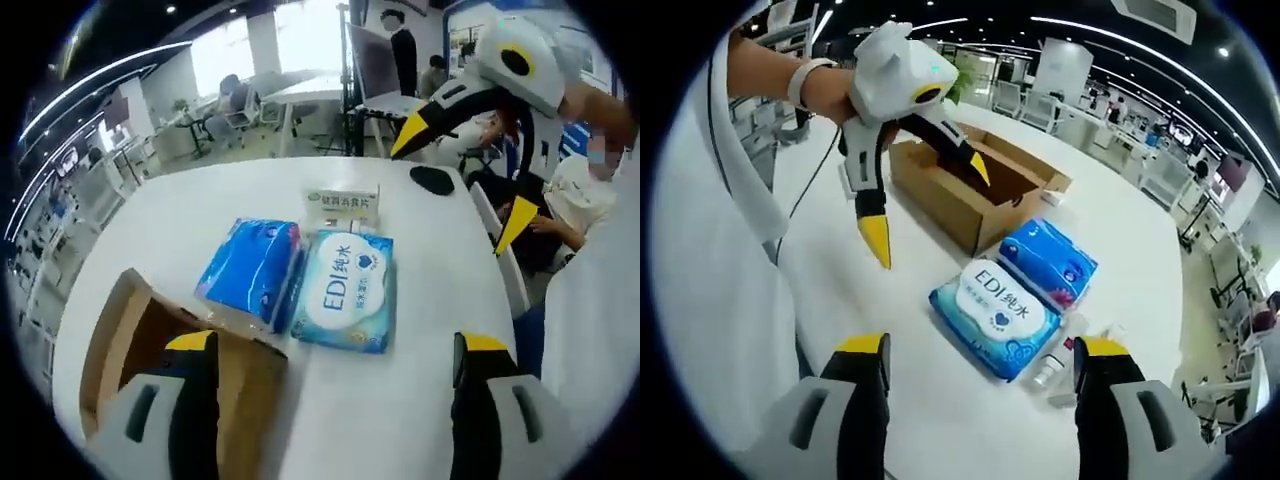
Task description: Operate the shoe box by opening the lid, removing the specified soft item, and placing it in the target area until the item is outside and the box remains undamaged.
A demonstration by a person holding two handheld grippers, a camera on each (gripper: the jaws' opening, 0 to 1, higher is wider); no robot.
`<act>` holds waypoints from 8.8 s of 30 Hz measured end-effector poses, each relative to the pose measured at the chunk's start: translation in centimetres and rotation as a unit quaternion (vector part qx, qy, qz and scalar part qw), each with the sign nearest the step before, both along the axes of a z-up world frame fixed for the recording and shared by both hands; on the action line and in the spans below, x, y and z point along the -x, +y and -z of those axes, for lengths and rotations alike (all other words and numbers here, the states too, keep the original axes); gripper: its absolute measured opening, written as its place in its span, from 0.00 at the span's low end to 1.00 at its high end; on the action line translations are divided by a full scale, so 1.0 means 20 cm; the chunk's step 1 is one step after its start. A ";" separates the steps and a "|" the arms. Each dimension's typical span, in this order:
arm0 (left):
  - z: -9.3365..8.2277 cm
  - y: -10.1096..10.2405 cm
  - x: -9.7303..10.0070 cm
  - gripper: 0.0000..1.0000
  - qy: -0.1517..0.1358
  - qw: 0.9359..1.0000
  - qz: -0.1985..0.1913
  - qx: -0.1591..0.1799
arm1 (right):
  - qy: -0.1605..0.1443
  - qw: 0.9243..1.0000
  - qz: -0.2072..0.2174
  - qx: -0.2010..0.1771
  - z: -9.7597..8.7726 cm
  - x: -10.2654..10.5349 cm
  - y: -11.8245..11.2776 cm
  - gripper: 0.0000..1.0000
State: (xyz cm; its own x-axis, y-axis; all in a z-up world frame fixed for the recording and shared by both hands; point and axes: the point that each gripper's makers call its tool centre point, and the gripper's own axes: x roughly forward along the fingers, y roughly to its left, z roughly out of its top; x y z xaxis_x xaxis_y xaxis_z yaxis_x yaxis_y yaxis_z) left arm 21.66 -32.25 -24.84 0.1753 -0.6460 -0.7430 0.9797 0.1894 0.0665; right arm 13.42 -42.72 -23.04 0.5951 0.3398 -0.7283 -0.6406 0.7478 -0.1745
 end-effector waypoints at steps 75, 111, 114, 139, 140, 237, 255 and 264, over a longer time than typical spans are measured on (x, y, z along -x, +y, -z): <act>0.03 1.14 -0.36 0.72 -0.021 0.999 -0.018 -0.029 | -0.025 0.996 0.083 -0.001 -0.28 -0.50 0.70 0.84; 0.48 1.10 -0.41 0.29 -0.006 0.979 0.116 -0.169 | -0.021 0.995 0.100 -0.020 -0.23 -0.45 0.68 0.82; 0.49 1.10 -0.41 0.25 -0.008 0.977 0.122 -0.173 | -0.019 0.994 0.103 -0.020 -0.22 -0.44 0.67 0.82; 0.54 1.09 -0.39 0.03 -0.022 0.970 0.159 -0.183 | -0.011 0.994 0.104 -0.033 -0.21 -0.41 0.71 0.82; 0.54 1.09 -0.39 0.03 -0.022 0.970 0.159 -0.183 | -0.011 0.994 0.104 -0.032 -0.21 -0.41 0.71 0.82; 0.56 1.10 -0.37 0.02 -0.013 0.977 0.120 -0.178 | -0.022 0.958 -0.222 0.180 -0.25 -1.87 0.90 0.66; 0.55 1.10 -0.36 0.02 -0.006 0.977 0.116 -0.178 | 0.067 0.959 -0.201 0.189 0.07 -2.01 0.84 0.62; 0.56 1.10 -0.37 0.01 -0.003 0.978 0.113 -0.177 | 0.073 0.958 -0.204 0.190 0.14 -2.11 0.86 0.60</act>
State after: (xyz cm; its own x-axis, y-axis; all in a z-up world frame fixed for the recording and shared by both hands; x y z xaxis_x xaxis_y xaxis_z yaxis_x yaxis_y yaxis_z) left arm 29.02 -10.15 -35.95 0.0623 -0.3720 -0.9261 0.9933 -0.0675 0.0940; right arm 55.67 -25.47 -25.86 0.3521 0.2172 -0.9104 -0.9042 0.3303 -0.2709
